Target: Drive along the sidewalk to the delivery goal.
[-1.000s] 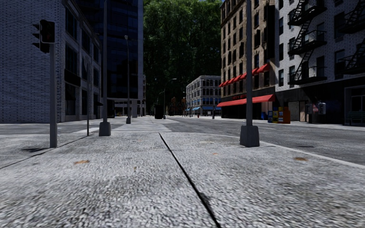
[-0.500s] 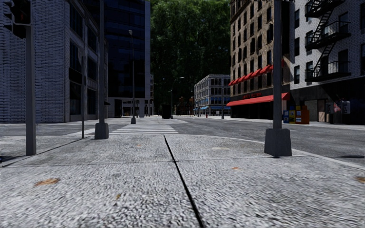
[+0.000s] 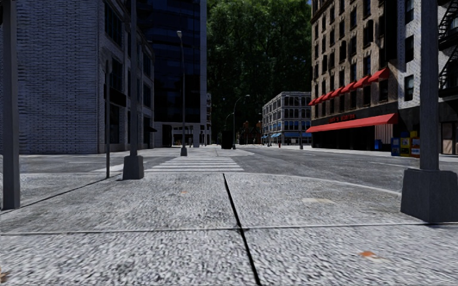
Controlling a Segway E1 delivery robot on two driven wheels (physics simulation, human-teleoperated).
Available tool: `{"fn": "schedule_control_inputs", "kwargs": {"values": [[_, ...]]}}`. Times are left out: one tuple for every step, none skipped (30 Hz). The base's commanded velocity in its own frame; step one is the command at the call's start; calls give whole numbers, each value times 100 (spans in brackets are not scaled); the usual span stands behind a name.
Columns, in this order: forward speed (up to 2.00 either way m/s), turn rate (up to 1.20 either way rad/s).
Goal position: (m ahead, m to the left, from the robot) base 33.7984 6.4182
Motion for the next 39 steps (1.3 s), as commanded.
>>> {"fn": "schedule_control_inputs", "kwargs": {"values": [[195, 7], [195, 6], [195, 6], [195, 6], [195, 6], [195, 6], [195, 6], [195, 6], [195, 6], [195, 7], [195, 29], [195, 56], [195, 56], [195, 85], [195, 98], [195, 101], [195, 101], [195, 102], [195, 86], [195, 41], [195, 20], [195, 9], [195, 9], [195, 5], [195, 3], [195, 1], [195, 0], [195, 0], [195, 0], [195, 0], [195, 0], [195, 0], [195, 0], [195, -66], [195, -66], [190, -120], [188, -120], [187, -120], [187, -120]]}}
